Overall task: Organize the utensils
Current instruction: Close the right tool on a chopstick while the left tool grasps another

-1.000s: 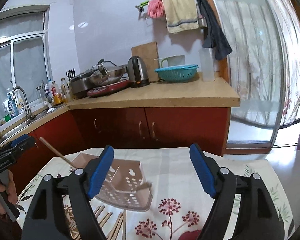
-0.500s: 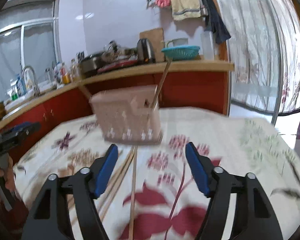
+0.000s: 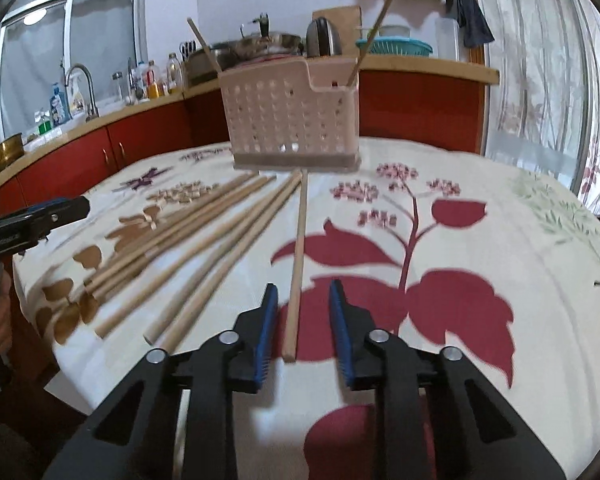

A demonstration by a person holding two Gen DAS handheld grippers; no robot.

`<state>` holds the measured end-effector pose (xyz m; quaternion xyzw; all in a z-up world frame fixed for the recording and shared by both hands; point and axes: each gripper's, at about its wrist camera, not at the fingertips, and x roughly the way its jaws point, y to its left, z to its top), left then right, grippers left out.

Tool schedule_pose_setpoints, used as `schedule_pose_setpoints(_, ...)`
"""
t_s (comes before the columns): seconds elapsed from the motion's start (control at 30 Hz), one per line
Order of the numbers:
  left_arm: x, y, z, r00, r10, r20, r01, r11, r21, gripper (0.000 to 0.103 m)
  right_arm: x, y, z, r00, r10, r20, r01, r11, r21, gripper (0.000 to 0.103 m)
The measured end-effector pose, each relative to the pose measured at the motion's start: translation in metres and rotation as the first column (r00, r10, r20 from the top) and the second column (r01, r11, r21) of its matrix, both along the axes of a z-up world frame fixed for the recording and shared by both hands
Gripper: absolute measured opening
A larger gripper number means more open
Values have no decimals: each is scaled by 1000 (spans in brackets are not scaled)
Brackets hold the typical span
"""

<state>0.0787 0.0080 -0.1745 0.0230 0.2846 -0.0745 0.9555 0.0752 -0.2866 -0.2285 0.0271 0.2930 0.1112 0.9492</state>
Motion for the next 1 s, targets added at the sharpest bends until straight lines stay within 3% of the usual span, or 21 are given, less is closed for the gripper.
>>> schedule_pose_setpoints(0.17,-1,-7,-10,1000,-18,-23,18,1000,2,67,-3,-2,-3,1000,-10,4,10,1000,-13,7)
schedule_pose_setpoints(0.57,3,-16,-28,995,-57,-83,59,998,22,52,-3,-4,-3,1000,-10,4,10,1000,-15,7)
schedule_pose_setpoints(1.0,2,-17,-33,994,-65,-90,69,997,35,51,-3,-4,-3,1000,-11,3,11,1000,-11,7)
